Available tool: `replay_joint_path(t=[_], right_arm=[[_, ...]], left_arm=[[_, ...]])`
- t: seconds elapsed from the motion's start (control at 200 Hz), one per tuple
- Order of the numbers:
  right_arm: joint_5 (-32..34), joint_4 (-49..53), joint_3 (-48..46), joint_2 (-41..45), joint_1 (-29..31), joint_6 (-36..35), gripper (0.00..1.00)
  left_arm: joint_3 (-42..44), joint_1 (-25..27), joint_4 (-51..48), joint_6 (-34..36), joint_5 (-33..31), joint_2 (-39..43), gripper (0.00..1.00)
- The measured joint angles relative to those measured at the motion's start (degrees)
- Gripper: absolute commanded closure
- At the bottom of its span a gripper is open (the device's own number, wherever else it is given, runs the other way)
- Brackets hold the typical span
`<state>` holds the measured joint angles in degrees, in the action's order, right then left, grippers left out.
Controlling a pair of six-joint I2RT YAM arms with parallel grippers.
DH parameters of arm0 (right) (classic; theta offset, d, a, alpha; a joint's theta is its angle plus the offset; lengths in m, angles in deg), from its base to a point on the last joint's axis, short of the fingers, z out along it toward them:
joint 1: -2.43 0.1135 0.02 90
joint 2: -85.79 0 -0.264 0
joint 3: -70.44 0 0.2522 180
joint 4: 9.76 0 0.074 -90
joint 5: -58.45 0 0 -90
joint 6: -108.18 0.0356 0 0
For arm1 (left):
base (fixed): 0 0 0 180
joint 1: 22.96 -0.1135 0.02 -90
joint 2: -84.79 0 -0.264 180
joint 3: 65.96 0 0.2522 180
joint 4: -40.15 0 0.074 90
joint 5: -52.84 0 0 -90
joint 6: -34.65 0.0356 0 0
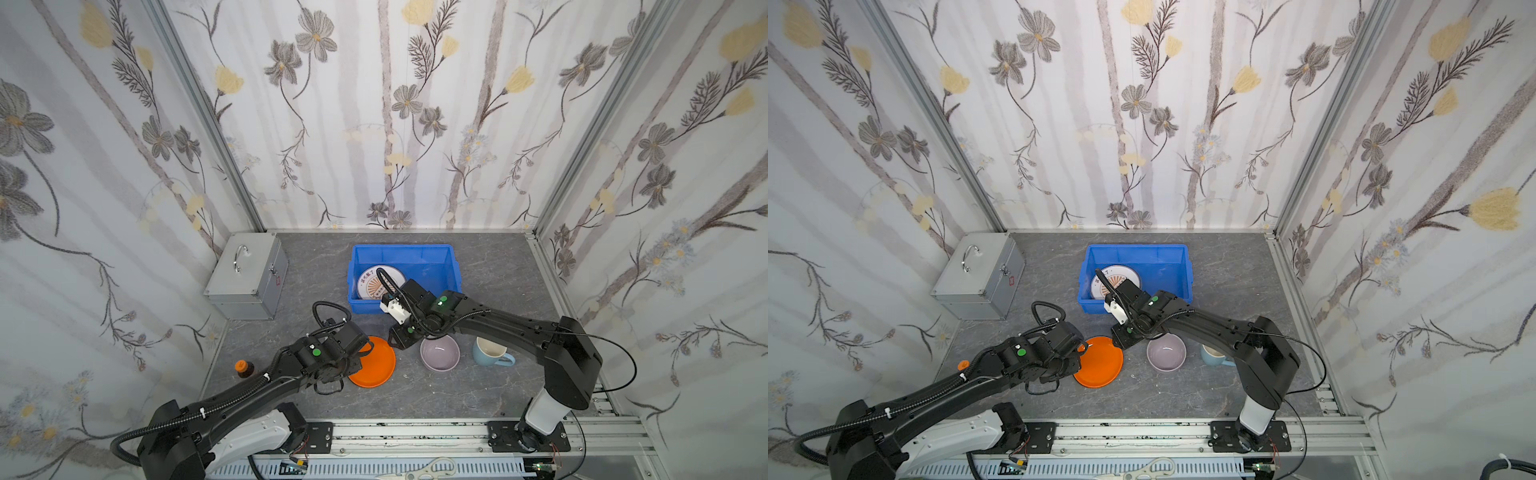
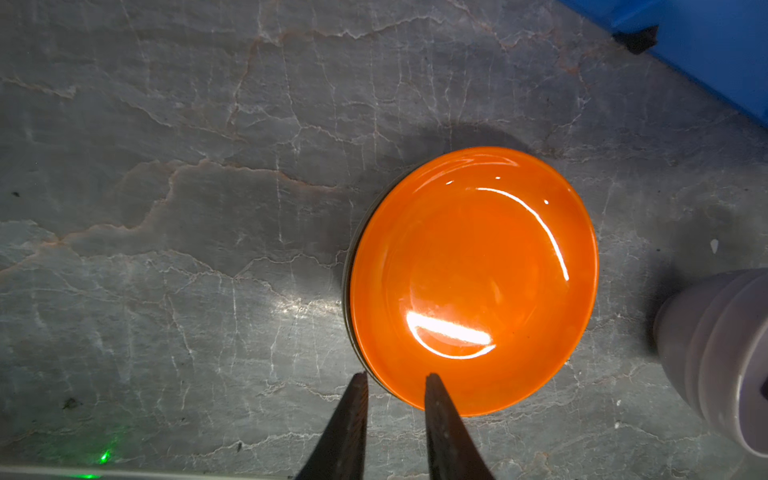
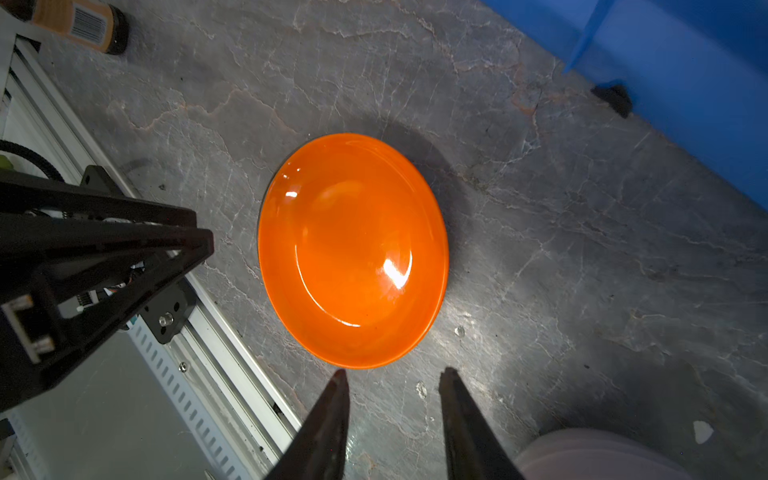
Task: Place the mixed dishes into the plastic bin
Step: 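Move both grippers down toward the orange plate on the table, then push the orange plate edge with left while right grips and tilts it up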
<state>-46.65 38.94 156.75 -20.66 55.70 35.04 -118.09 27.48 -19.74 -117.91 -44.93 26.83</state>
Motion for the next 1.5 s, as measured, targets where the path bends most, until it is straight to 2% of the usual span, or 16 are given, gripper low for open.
replay_joint_path(t=[0.19,0.42,0.879,1.499], right_arm=[[-1.09,-0.98,-2.16,-0.11,0.2,0.0,0.63],[-2.67,-2.25,-1.31,-3.28,0.55,-0.02,0.66],[-3.91,-2.23,-1.09,-5.73,-0.55,-0.48,0.73],[-6.19,-2.19,-1.2,-7.65,-2.62,-1.11,0.76]], left_arm=[[2.54,2.23,0.66,-3.93,-1.29,-0.46,0.78],[4.55,2.6,2.34,-5.81,-2.21,-0.94,0.8],[5.7,2.6,6.21,-6.14,-2.75,-4.72,0.84],[7.3,1.38,10.6,-5.95,-2.47,-8.26,0.89]])
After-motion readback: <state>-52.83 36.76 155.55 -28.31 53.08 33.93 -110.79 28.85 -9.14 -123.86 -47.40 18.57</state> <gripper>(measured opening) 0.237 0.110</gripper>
